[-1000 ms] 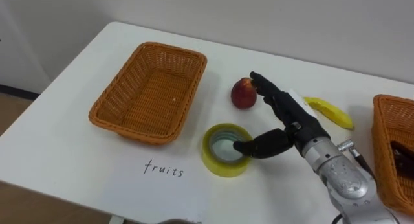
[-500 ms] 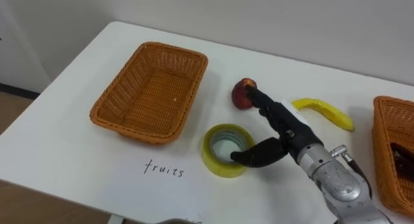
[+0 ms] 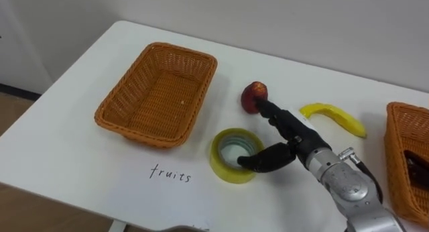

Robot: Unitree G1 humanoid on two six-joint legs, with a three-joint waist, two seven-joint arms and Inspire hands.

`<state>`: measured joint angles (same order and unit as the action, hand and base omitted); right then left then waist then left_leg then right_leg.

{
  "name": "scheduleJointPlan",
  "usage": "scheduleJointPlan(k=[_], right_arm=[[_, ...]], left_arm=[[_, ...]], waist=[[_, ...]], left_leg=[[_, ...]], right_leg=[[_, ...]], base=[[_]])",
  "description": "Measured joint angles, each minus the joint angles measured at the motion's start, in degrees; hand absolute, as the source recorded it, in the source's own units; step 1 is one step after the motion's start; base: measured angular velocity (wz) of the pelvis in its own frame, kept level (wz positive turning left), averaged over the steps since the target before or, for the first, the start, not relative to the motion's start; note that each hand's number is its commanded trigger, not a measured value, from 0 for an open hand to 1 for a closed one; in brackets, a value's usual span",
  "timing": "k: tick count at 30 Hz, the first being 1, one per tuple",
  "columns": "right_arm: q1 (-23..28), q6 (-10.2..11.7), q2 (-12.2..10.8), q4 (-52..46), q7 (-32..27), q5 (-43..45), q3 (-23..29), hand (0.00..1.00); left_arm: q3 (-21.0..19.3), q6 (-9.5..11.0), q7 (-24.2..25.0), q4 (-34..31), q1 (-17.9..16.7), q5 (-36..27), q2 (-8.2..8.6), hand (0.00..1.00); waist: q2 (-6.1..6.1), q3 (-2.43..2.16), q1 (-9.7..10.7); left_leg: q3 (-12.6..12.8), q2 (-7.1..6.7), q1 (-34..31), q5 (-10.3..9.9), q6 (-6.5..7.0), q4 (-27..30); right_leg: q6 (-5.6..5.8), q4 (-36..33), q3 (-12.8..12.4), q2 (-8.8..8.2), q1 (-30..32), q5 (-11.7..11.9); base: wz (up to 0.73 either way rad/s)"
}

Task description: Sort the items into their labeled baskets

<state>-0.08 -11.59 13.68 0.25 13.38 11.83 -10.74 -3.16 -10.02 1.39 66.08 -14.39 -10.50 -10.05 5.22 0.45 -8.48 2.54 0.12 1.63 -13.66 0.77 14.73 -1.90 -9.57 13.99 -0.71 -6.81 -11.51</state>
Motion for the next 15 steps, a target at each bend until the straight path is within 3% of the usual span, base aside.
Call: scheduleJointPlan(k=[15], right_arm=[[-1.21, -1.08, 0.67, -0.39, 5.19, 6.76, 0.00, 0.00]], left_arm=[[-0.12, -1.74, -0.69, -0.95, 0.06, 0.21, -0.12, 0.00]], waist=[[0.03, -0.53, -0.05]], left_leg=[[-0.20, -0.03, -0.15, 0.06, 0.05, 0.15]], right_leg=[[0.00, -0.30, 0.23, -0.07, -0.07, 0.00]], base=[[0.00]])
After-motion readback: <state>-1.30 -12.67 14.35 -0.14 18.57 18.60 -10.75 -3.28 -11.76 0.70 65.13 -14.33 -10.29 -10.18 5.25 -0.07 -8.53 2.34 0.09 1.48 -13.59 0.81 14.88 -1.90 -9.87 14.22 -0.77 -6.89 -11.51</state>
